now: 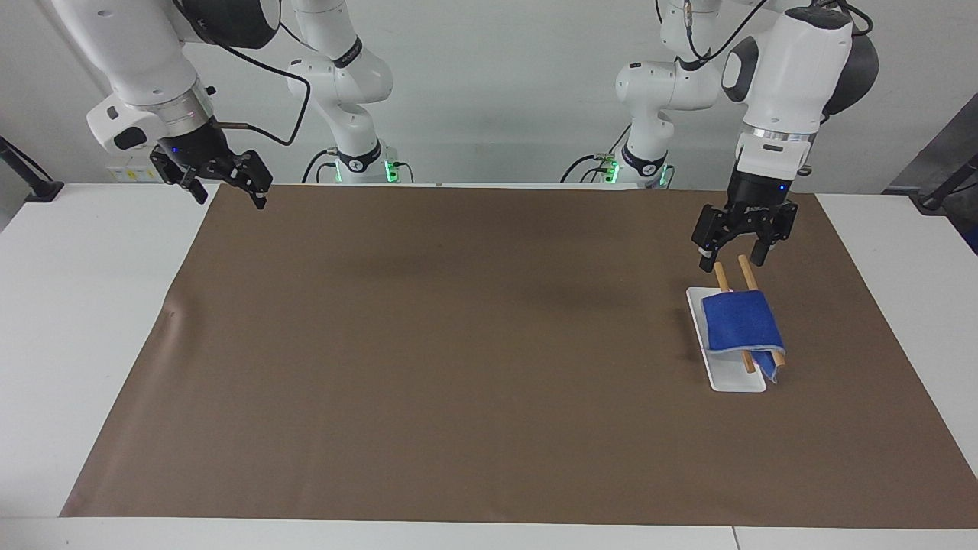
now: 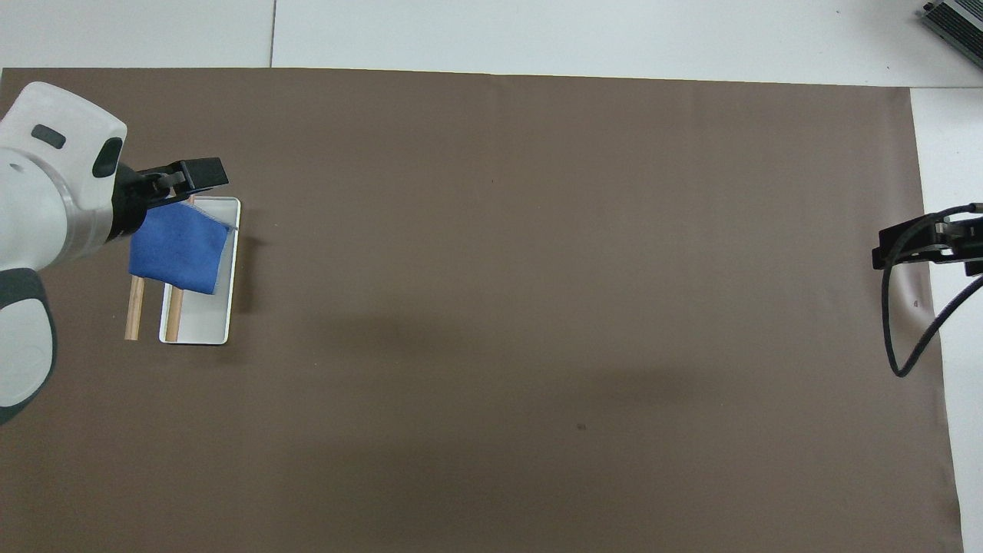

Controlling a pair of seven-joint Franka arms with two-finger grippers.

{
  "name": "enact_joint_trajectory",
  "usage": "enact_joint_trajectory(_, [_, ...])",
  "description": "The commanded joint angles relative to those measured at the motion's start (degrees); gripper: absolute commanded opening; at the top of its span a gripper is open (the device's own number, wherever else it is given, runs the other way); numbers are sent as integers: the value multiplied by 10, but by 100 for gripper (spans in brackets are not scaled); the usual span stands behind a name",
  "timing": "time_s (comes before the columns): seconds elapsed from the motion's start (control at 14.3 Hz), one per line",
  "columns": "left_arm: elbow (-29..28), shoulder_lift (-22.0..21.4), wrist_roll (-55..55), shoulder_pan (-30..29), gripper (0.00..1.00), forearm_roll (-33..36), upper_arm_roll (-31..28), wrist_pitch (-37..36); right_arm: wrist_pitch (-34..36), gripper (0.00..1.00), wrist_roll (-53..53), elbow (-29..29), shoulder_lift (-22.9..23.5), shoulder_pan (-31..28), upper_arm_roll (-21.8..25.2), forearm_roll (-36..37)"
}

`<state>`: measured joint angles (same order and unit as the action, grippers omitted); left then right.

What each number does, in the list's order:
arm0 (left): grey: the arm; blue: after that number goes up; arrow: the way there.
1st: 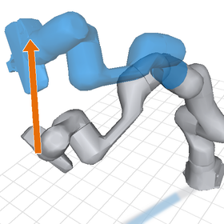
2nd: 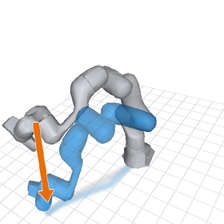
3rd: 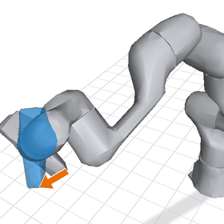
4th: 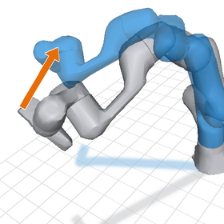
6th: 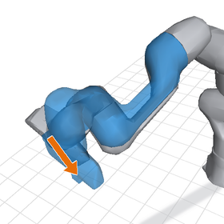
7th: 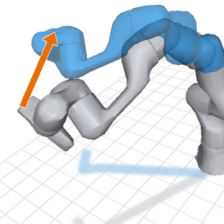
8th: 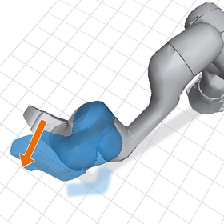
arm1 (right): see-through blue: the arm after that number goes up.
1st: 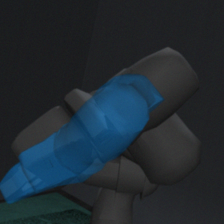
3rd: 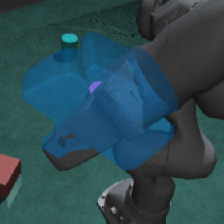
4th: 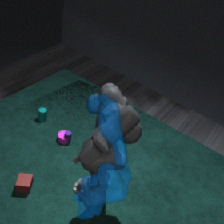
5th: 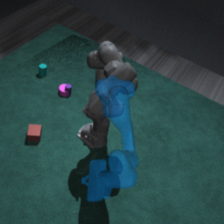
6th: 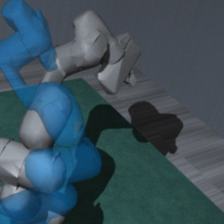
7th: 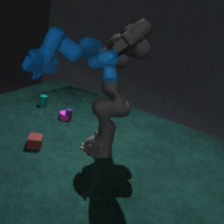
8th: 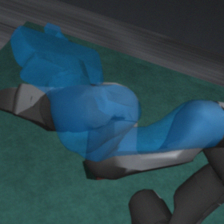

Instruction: Right arm passes towel to left arm to hang

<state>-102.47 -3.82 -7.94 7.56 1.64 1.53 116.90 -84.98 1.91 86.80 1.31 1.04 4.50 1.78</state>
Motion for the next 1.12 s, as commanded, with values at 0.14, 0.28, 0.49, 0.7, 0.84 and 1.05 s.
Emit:
enact_joint_trajectory(0.14, [83,12,41,-15,100,7,5,-125,-11,100,10,19,-15,-3,-6,3])
enact_joint_trajectory(0.28, [106,13,40,-14,100,-7,6,-178,-10,100,10,19,-15,-3,-6,3])
enact_joint_trajectory(0.49, [125,12,39,-22,100,-72,0,-252,-9,100,10,19,-15,-3,-6,3])
enact_joint_trajectory(0.7, [136,12,56,-34,100,-54,3,-292,-8,100,10,19,-15,-5,-6,3])
enact_joint_trajectory(0.84, [137,12,83,-30,100,-11,8,-311,-8,100,10,19,-15,-5,-6,3])
enact_joint_trajectory(1.05, [140,12,107,-29,100,-1,10,-328,-8,100,10,19,-15,-5,-6,3])
